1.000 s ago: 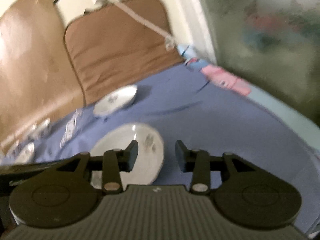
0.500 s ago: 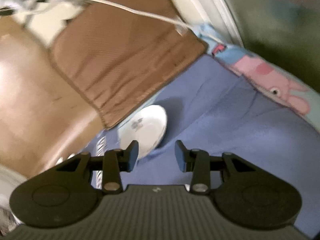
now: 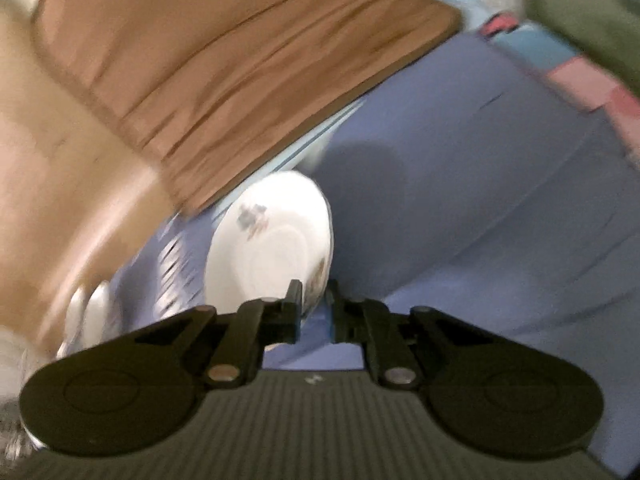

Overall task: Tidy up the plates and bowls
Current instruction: 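Grasp the rim of the large floral plate with the left tool, then carry the large plate onto the plate stack and open the left tool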

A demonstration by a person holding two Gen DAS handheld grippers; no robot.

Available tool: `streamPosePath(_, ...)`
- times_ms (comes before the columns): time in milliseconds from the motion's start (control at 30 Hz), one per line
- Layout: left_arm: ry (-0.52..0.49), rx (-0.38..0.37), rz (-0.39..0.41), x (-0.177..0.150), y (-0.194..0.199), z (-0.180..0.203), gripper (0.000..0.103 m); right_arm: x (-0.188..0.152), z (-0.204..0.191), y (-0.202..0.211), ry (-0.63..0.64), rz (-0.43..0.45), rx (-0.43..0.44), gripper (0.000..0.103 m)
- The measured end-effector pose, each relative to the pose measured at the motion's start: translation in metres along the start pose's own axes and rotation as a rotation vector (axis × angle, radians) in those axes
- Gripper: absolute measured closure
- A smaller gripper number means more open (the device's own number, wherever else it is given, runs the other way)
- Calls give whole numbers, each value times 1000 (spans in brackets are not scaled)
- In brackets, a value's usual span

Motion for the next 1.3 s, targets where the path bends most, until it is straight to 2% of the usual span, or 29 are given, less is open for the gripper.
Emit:
streamPosePath(233, 21, -42, -26, -2, -1, 4, 58, -89, -43, 9, 192, -208, 183, 89)
streamPosePath(333, 17, -44, -37, -3, -4, 7, 58, -119, -51, 19, 279, -252, 200, 88)
streamPosePath(433, 8, -31, -47, -6, -8, 10, 59, -124, -56, 34, 367, -167, 158, 80)
streamPosePath(500, 6, -22, -52, -8, -9, 11, 61, -124, -58, 39, 381, -117, 149, 72)
streamPosePath(600, 6, -15, -53, -8, -10, 11, 66, -119, -52, 44, 356, -65, 153, 71)
streamPosePath(667, 11, -2, -60, -7, -13, 11, 79, -122, -56, 40, 339, -10, 132, 71)
streamPosePath(867, 24, -20, -63, -7, -14, 11, 91, -126, -58, 35, 280, 87, 152, 71)
streamPosePath(933, 3, -7, -57, -10, -11, 14, 91, -129, -59, 32, 266, 79, 167, 82)
streamPosePath(967, -6, -6, -56, -11, -8, 16, 92, -132, -58, 30, 258, 72, 164, 84)
streamPosePath(1167, -68, -48, -67, -24, 26, 21, 92, -157, -50, 49, 268, 50, 214, 84)
streamPosePath(1300, -162, -98, -77, -32, 37, 46, 92, -186, -32, 68, 300, 68, 216, 83)
Point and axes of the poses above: each gripper's, at about its wrist camera, not at the fingertips, and y roughly against the way its jaws point, z to its right, x to its top, the point moved 2 cm from there along -y, roughly the way its jaws point, and after that the axes turned 1 degree about y, right-handed, at the moved point
